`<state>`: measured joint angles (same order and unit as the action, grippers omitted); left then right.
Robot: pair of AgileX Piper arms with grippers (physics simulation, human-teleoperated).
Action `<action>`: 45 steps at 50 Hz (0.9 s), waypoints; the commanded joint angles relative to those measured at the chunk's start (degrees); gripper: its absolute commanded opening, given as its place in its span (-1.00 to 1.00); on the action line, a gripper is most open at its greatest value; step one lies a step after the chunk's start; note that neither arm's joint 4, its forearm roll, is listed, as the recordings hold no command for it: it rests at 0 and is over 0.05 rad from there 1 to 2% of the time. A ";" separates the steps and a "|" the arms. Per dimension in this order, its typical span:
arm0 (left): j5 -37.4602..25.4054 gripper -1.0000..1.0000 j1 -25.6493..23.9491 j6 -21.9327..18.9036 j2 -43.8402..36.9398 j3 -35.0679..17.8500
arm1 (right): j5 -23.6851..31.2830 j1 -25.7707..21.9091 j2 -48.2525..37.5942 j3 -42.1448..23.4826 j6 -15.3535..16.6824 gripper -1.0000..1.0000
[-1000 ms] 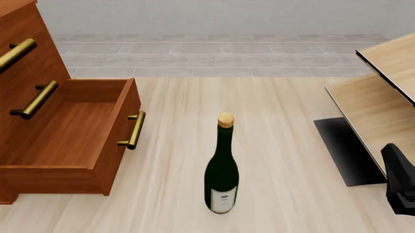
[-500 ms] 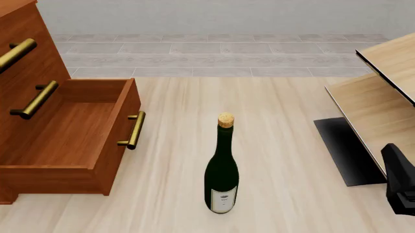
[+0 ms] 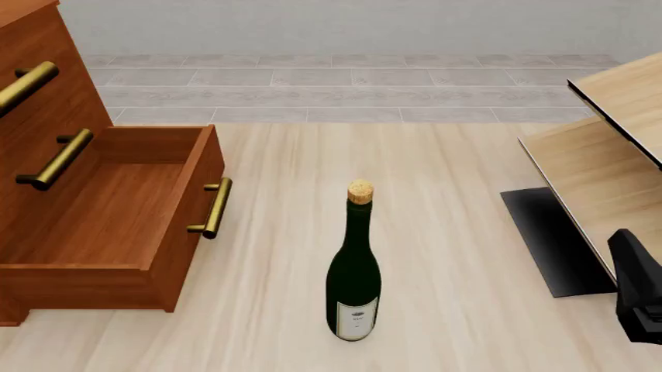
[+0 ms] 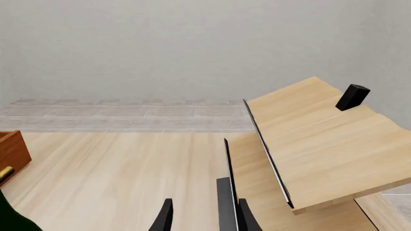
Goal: Put the bowl on top of the cabinet.
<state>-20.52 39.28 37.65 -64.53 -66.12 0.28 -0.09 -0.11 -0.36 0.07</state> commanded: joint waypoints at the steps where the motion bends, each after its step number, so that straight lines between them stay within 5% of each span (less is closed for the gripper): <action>1: -0.61 1.00 0.12 0.58 2.98 -1.02 | 0.00 0.00 0.00 0.00 0.01 1.00; 45: 0.88 1.00 -0.87 -1.54 14.59 -3.43 | 0.00 0.00 0.00 0.00 0.00 1.00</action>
<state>-20.18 39.62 36.93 -52.49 -69.49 0.29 -0.09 -0.11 -0.36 0.07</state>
